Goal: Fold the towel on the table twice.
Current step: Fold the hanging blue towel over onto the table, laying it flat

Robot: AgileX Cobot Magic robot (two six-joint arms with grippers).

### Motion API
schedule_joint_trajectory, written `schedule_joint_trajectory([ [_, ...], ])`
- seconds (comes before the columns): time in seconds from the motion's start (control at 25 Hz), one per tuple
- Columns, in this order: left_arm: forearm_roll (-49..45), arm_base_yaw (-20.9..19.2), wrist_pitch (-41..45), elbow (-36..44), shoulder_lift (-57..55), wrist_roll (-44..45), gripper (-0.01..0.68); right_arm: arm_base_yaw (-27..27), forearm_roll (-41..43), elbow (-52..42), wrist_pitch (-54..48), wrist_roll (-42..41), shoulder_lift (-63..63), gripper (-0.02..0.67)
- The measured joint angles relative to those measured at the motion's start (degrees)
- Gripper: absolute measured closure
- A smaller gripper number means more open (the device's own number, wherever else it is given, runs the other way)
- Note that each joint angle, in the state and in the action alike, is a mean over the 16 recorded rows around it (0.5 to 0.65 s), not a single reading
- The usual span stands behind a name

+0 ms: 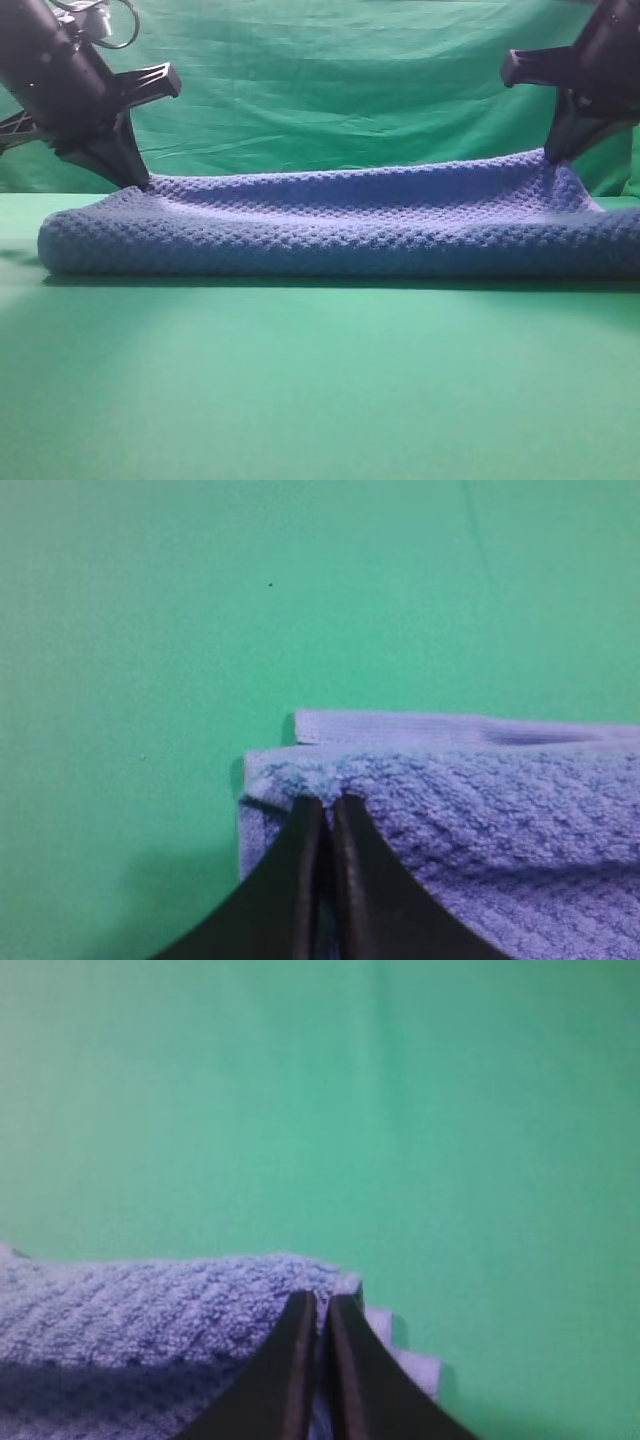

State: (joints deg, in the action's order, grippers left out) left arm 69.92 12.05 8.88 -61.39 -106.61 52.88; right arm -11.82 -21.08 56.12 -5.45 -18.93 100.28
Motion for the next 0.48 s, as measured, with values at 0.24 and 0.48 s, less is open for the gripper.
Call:
schedule_joint_trajectory([
  [0.24,0.1,0.0,0.0,-0.3,-0.3,3.1,0.416,0.2,0.0,0.1,1.8,-0.1,0.2,0.35],
  [0.48,-0.5,0.0,0.8,-0.7,1.5,5.1,0.201,1.3,0.0,0.2,0.8,-0.5,-2.5,0.129],
])
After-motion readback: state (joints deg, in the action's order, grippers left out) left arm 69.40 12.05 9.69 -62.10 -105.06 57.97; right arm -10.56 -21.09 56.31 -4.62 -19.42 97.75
